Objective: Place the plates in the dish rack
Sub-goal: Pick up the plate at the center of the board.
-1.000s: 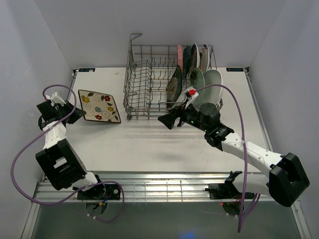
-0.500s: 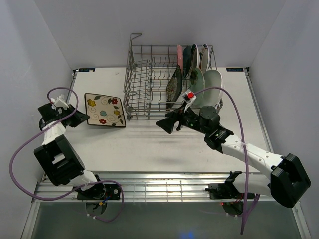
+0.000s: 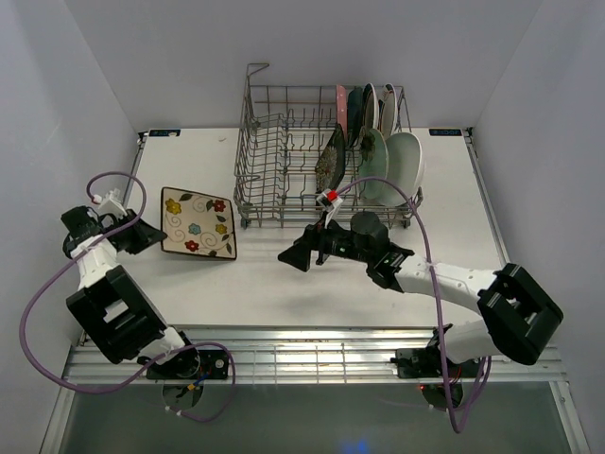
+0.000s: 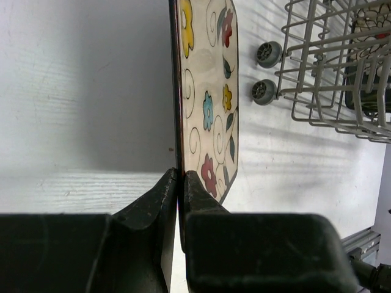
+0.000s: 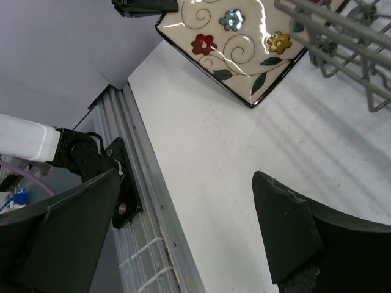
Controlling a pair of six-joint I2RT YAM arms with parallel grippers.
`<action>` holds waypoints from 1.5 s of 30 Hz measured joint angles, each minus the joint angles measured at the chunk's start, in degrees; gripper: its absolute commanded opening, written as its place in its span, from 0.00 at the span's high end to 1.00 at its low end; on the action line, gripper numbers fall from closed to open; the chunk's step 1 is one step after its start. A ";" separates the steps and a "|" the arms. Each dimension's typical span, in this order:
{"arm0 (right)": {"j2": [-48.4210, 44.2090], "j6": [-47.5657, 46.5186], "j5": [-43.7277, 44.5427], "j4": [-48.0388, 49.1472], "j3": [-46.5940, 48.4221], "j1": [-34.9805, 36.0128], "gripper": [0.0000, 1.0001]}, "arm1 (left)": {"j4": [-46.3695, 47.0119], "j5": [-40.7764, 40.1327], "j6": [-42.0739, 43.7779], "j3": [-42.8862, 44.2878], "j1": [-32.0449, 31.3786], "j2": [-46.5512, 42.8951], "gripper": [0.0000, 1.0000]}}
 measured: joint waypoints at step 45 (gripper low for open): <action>44.04 14.53 8.92 17.92 25.18 10.82 0.04 | -13.86 2.80 29.38 4.28 9.16 21.44 1.00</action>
